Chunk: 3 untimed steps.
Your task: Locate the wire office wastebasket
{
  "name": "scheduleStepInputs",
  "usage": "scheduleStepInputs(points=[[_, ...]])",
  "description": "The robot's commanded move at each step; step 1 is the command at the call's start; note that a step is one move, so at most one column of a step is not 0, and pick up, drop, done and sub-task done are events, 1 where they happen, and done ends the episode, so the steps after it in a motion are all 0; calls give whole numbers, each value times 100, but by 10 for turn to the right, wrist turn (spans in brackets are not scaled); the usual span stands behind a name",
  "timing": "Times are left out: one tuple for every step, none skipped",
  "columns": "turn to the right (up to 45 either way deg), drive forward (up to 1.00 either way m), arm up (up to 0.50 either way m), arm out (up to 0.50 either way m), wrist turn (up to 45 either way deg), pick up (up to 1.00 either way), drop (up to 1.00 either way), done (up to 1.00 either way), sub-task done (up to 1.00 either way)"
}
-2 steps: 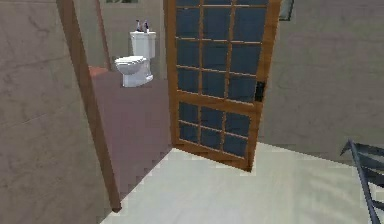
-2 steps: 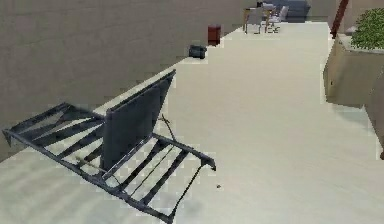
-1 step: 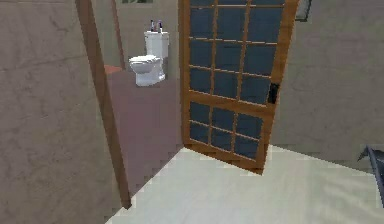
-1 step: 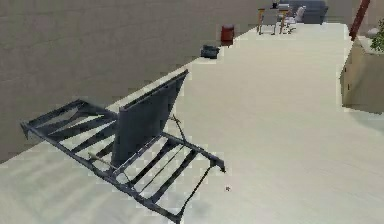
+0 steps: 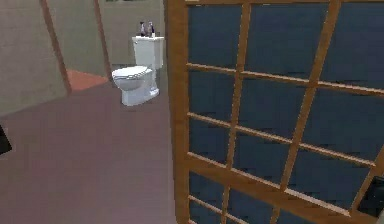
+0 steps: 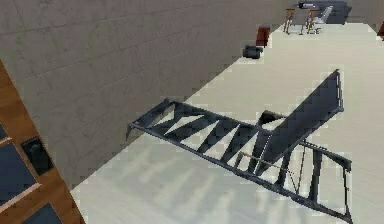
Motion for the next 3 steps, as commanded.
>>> scheduleStepInputs(points=[[-90,0,0,0,0,0,0,0,0],[0,10,0,0,0,0,0,0,0],[-180,0,0,0,0,0,0,0,0]])
